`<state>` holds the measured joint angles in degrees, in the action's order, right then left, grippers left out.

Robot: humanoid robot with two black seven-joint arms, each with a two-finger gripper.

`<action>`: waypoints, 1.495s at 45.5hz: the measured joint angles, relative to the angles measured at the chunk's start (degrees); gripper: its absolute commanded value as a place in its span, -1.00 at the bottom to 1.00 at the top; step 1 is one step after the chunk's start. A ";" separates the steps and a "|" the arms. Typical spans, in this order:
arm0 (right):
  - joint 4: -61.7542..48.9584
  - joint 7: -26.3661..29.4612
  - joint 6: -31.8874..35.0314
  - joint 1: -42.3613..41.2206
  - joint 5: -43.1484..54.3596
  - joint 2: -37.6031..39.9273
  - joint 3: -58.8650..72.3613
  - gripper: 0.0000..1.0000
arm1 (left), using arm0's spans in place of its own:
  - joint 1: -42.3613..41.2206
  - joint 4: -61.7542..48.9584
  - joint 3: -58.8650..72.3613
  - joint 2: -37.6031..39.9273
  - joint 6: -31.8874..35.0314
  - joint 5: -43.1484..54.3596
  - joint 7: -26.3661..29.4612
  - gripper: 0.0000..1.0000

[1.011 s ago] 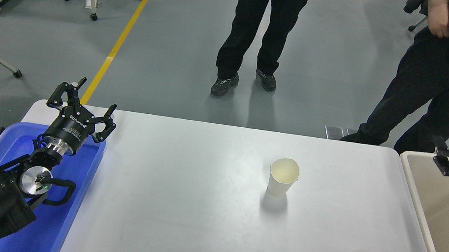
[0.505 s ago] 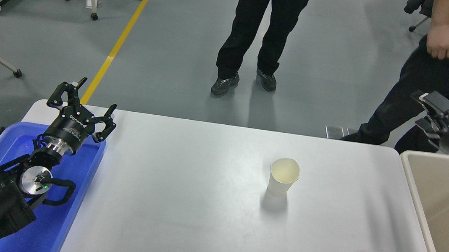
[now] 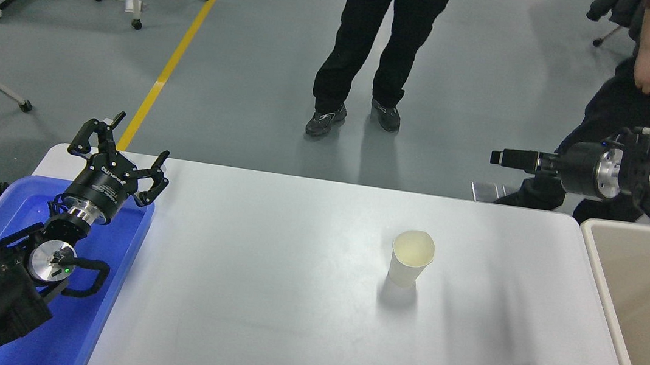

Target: Dispose of the paper cup in the dustbin

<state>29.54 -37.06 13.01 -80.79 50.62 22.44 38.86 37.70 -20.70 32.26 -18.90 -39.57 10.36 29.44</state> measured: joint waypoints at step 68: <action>-6.45 7.83 -1.82 9.67 11.86 -16.09 4.88 0.96 | 0.00 -0.01 0.00 0.00 -0.03 -0.02 0.00 1.00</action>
<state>23.09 -29.23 11.19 -71.12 62.49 6.36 43.74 37.70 -20.71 32.26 -18.90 -39.60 10.34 29.44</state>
